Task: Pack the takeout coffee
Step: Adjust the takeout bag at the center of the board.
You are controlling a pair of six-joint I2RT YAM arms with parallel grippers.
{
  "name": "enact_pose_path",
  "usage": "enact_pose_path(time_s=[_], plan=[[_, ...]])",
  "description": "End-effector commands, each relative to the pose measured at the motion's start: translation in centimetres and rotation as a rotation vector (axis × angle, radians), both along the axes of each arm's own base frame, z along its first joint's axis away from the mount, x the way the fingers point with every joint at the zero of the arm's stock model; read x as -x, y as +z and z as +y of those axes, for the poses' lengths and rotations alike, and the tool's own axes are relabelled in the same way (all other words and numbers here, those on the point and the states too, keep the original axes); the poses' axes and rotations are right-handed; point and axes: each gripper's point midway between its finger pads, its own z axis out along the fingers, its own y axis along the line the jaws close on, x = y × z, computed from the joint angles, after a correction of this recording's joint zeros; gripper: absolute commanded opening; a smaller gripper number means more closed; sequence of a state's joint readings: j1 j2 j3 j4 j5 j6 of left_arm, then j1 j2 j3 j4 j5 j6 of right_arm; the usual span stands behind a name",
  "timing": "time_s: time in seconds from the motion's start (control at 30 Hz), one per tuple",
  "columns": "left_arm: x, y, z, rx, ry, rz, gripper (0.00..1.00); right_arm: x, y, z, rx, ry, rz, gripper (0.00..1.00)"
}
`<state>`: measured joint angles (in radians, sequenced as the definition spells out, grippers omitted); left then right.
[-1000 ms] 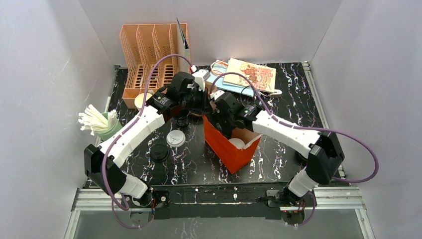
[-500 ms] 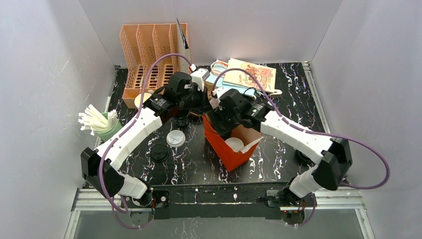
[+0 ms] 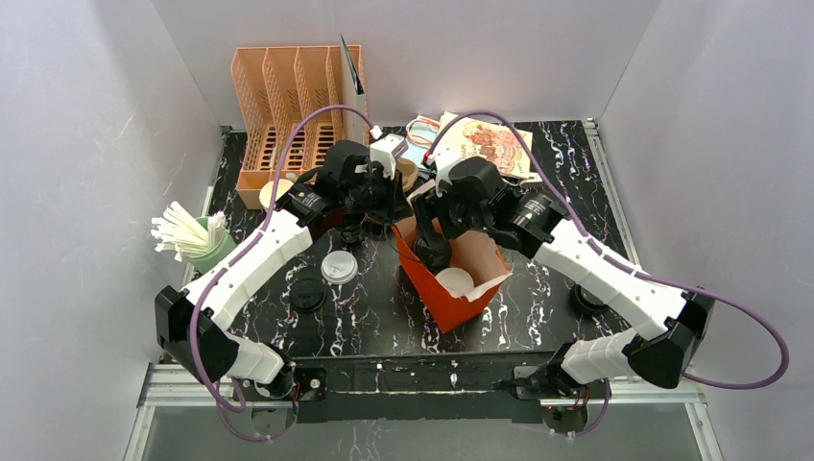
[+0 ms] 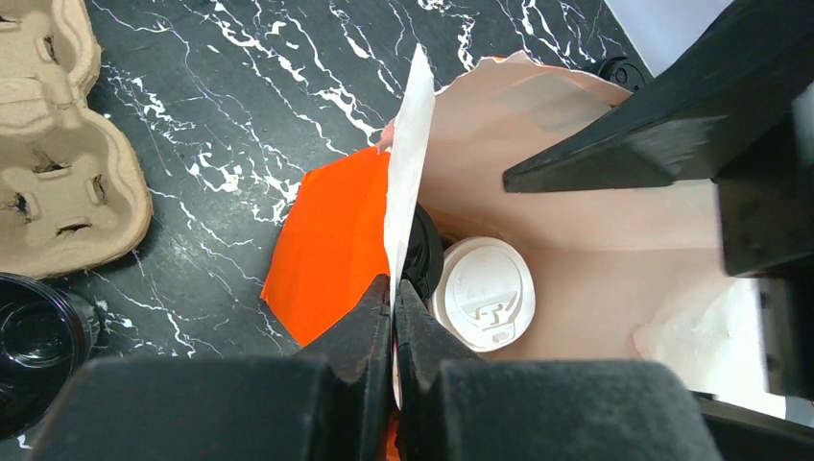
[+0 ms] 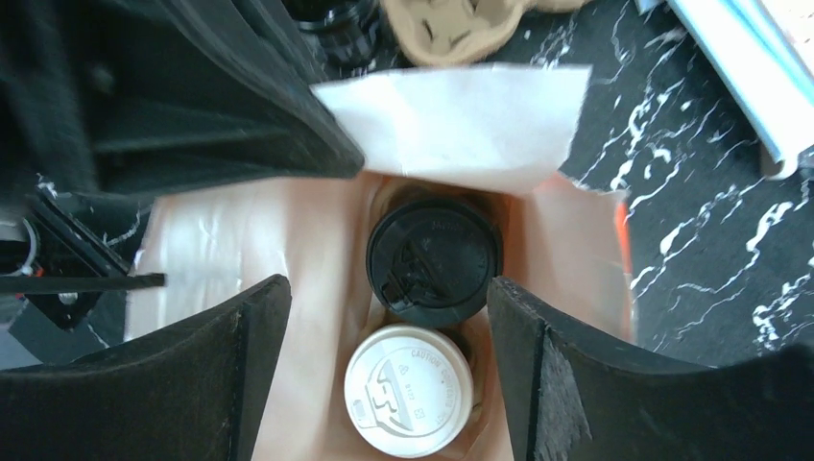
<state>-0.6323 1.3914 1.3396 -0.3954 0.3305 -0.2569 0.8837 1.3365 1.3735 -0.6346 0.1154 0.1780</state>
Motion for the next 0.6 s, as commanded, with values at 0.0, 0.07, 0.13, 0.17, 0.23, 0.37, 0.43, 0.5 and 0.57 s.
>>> enact_pose_path(time_s=[0.0,0.07,0.13,0.17,0.23,0.37,0.43,0.5,0.57], plan=[[0.0,0.9,-0.7,0.022,-0.042,-0.028,0.0,-1.8,5.5,-0.1,-0.064,-0.041,-0.131,0.82],[-0.2,0.7,-0.9,0.019,-0.042,-0.023,0.0,-2.3,6.5,-0.4,-0.062,-0.059,-0.156,0.81],[-0.6,0.4,-0.9,0.01,-0.027,-0.02,0.0,-2.6,7.6,-0.7,-0.074,-0.067,-0.168,0.79],[-0.8,0.2,-0.8,0.004,-0.016,-0.02,0.0,-2.8,8.0,-0.9,-0.082,-0.073,-0.173,0.79],[-1.3,0.0,-0.6,-0.009,0.01,-0.024,0.0,-3.0,9.0,-1.1,-0.095,-0.079,-0.188,0.78],[-2.1,-0.2,-0.8,-0.021,0.03,-0.027,0.0,-3.7,11.1,-1.8,-0.112,-0.107,-0.226,0.76],[-2.4,-0.1,-0.8,-0.022,0.033,-0.037,0.0,-4.1,12.6,-2.2,-0.123,-0.127,-0.256,0.76],[-2.8,-0.2,-0.8,-0.029,0.041,-0.05,0.0,-4.5,14.1,-2.7,-0.136,-0.149,-0.283,0.76],[-3.3,-0.5,-1.0,-0.042,0.04,-0.056,0.0,-4.8,15.5,-3.2,-0.149,-0.167,-0.308,0.76]])
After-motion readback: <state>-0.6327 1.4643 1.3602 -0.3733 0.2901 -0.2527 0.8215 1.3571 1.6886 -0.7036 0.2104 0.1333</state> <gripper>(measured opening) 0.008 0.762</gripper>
